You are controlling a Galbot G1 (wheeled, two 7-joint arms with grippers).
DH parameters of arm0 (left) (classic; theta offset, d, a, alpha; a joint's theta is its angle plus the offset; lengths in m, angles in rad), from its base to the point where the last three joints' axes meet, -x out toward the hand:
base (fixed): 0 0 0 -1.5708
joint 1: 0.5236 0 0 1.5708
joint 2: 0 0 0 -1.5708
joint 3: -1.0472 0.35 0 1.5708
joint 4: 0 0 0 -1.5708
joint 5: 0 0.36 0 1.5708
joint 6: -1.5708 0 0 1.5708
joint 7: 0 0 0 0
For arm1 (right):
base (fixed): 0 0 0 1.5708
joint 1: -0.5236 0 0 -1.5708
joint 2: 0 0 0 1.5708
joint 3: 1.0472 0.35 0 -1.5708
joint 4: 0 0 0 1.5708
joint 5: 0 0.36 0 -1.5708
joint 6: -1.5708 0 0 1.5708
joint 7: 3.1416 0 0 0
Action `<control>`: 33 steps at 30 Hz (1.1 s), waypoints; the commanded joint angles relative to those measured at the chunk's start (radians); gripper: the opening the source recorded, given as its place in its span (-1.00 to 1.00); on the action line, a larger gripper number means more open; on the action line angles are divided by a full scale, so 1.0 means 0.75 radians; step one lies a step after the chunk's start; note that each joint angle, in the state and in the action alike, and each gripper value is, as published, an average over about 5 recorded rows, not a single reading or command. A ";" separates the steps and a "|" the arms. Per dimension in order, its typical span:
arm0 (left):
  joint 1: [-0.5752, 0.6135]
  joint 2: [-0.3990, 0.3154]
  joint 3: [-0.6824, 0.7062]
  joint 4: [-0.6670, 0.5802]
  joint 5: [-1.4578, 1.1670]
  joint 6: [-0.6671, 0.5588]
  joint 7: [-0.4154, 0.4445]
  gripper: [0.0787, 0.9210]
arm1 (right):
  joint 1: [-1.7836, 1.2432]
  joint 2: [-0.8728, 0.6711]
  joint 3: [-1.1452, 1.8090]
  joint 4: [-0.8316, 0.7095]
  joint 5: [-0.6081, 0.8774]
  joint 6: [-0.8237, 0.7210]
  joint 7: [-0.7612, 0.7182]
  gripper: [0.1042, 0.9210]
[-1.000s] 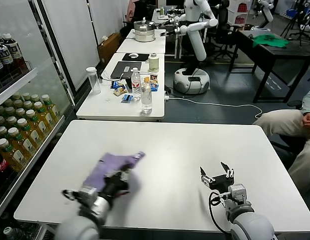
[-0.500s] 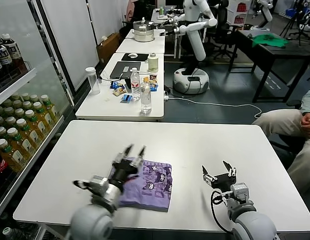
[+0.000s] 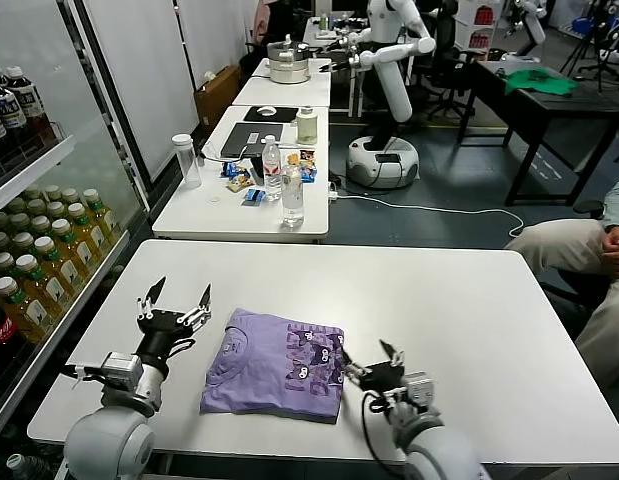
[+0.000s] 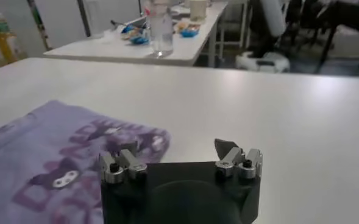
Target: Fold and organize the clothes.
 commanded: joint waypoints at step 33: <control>0.101 -0.050 -0.050 0.037 0.117 -0.080 -0.022 0.77 | 0.064 -0.238 0.397 0.058 0.260 0.105 -0.073 -0.98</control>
